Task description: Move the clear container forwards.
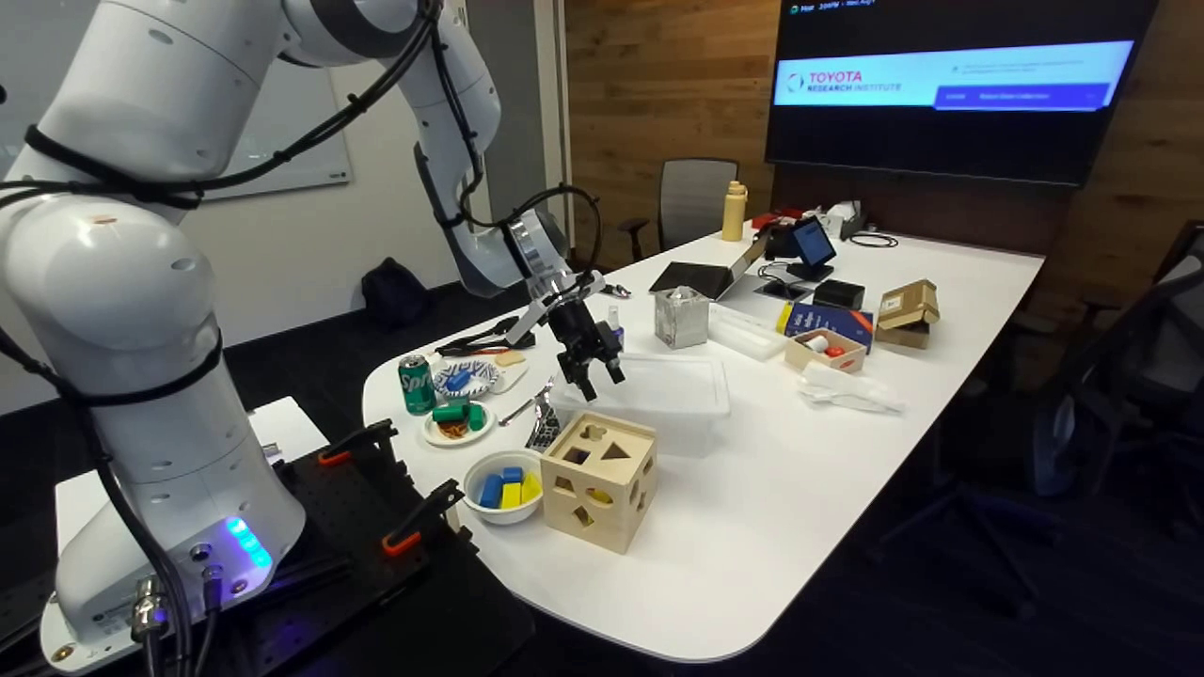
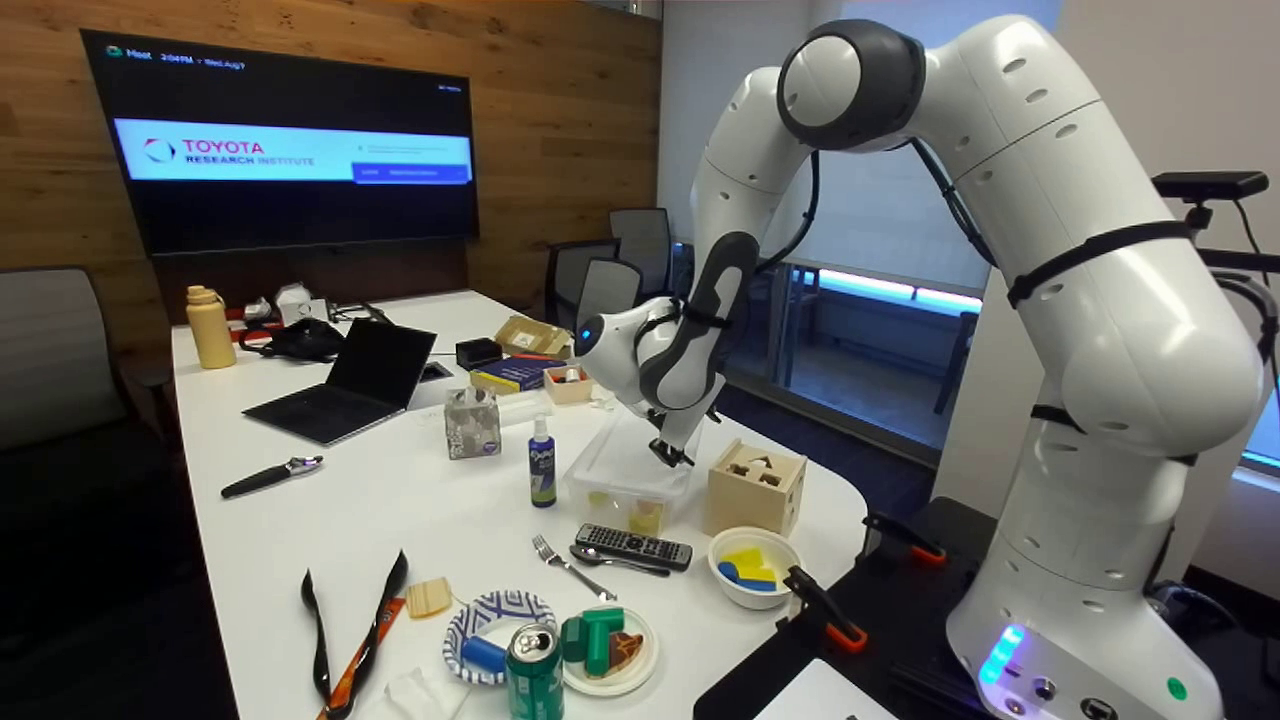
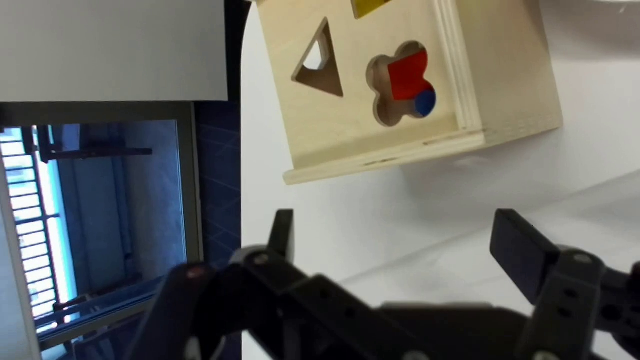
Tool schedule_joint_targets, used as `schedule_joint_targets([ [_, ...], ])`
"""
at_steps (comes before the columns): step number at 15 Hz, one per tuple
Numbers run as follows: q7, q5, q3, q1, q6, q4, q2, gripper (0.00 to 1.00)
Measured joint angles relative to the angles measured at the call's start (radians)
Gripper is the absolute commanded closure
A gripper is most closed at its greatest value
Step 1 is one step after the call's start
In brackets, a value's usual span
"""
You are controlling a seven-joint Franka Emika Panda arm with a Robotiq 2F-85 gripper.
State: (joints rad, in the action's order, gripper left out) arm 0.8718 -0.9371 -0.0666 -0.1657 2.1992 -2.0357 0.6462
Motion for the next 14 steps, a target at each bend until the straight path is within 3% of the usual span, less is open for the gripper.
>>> schedule_joint_targets([
  [14, -0.001, 0.000, -0.017, 0.001, -0.051, 0.047, 0.078, 0.00],
])
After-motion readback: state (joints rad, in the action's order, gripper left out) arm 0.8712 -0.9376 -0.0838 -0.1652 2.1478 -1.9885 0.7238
